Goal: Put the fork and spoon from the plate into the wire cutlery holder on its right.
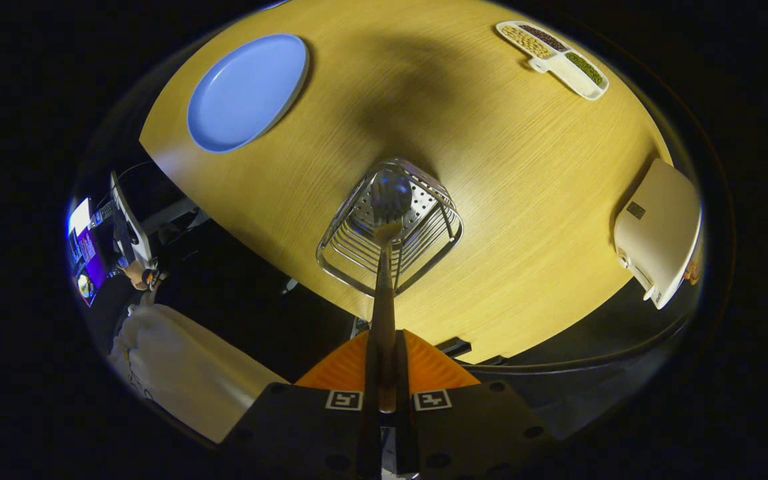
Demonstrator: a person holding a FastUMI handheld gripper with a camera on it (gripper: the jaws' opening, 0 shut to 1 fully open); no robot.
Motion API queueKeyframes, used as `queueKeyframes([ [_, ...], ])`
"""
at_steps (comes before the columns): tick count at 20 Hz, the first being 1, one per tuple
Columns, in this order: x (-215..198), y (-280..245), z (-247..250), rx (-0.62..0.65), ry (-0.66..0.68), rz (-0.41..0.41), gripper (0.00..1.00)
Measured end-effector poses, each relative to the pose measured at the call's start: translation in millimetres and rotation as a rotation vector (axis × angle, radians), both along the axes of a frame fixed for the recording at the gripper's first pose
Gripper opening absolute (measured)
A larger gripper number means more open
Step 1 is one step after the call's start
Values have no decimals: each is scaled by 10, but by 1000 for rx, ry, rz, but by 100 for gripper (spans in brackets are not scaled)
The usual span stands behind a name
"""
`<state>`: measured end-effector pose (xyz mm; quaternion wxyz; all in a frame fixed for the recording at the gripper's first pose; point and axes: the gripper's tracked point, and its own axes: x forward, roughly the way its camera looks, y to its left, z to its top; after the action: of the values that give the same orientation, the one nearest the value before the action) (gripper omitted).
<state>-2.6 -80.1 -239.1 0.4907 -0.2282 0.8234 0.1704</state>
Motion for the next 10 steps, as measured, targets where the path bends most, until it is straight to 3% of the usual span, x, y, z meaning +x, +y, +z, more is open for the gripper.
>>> queueKeyframes([
  [3,59,17,-23,10,-15,-25,13],
  [5,88,-3,-21,26,-33,-30,22],
  [7,91,35,-6,67,-62,-46,40],
  [10,145,164,99,154,-144,-89,88],
])
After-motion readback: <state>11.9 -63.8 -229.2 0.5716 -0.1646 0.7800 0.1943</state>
